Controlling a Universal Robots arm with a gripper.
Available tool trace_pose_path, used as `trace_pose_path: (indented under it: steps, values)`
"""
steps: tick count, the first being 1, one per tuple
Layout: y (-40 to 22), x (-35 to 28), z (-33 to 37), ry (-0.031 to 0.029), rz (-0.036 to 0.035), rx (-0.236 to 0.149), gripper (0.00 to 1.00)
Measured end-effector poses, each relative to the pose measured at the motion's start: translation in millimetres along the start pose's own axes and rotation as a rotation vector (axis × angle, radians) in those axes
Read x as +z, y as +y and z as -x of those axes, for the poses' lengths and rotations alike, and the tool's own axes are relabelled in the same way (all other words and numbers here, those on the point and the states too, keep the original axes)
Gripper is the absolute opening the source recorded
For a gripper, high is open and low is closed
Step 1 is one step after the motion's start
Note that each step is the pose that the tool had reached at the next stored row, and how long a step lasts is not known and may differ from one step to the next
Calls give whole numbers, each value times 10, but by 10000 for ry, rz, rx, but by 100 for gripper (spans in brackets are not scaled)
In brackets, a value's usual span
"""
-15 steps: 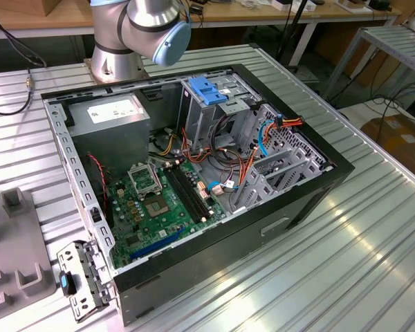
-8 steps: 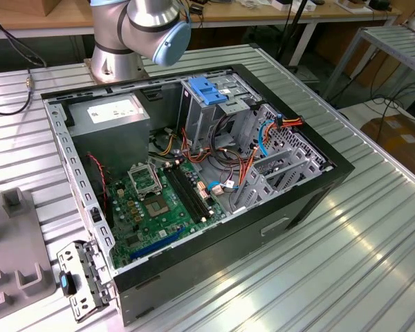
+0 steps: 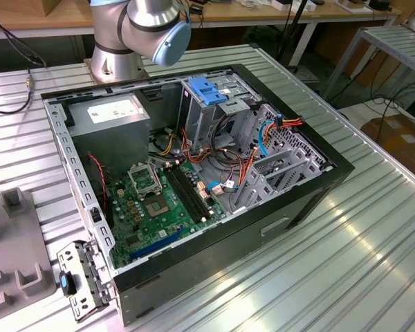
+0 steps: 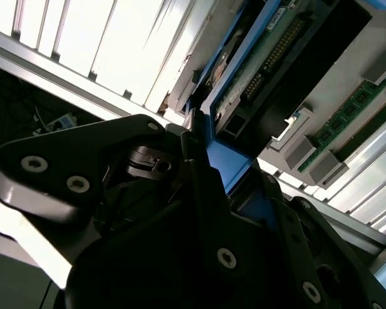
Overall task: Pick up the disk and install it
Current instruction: 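Pick up the disk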
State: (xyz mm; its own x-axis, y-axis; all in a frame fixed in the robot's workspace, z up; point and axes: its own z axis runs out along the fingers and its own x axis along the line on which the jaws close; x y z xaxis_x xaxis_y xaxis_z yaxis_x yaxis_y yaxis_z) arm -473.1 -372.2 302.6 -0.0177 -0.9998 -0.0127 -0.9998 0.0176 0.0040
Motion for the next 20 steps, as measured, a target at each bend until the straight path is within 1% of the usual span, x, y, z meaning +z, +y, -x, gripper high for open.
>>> trace_pose_path:
  steps: [3,5,7,9,18,19,20]
  values:
    - [0,-54,1,9,0,0,37]
    - [1,-134,2,23,0,0,37]
    - [1,-175,3,37,-1,0,37]
    - [1,-235,4,61,-1,0,37]
    - [2,-421,11,117,-2,1,37]
    - [2,-439,12,128,-2,0,37]
    - [2,-439,12,137,-6,1,37]
